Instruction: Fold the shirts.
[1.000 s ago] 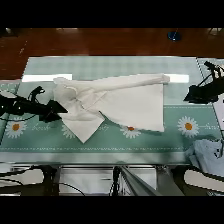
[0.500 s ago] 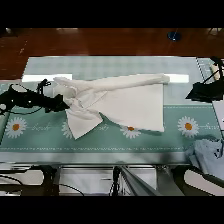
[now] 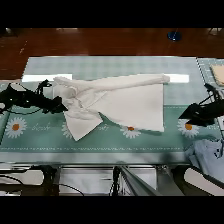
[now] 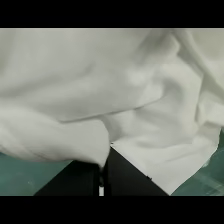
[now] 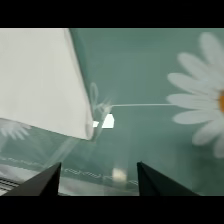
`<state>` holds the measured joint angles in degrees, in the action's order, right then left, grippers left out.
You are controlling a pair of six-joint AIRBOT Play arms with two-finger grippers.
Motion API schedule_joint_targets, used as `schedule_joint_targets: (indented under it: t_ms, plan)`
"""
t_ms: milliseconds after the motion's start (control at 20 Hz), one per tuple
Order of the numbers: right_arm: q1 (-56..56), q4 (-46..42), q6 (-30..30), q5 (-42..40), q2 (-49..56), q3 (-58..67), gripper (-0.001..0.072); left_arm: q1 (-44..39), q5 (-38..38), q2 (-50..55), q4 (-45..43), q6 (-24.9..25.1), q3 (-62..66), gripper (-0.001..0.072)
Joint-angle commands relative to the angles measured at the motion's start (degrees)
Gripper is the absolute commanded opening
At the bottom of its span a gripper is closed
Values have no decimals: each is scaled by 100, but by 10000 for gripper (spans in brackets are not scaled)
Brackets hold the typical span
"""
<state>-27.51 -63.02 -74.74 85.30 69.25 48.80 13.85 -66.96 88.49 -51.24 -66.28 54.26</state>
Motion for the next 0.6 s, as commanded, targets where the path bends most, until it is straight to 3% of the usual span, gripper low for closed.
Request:
schedule_joint_targets:
  t_ms: [0,300,550]
  plan:
    - [-83,1091,247,-645,-7,-1106,551,7,-133,-7,72,50,7,34]
    - [-83,1119,247,-1029,-7,-1867,549,7,-170,-7,74,114,9,34]
    - [55,1755,249,-1816,-7,-2299,527,4,-168,-7,74,114,9,34]
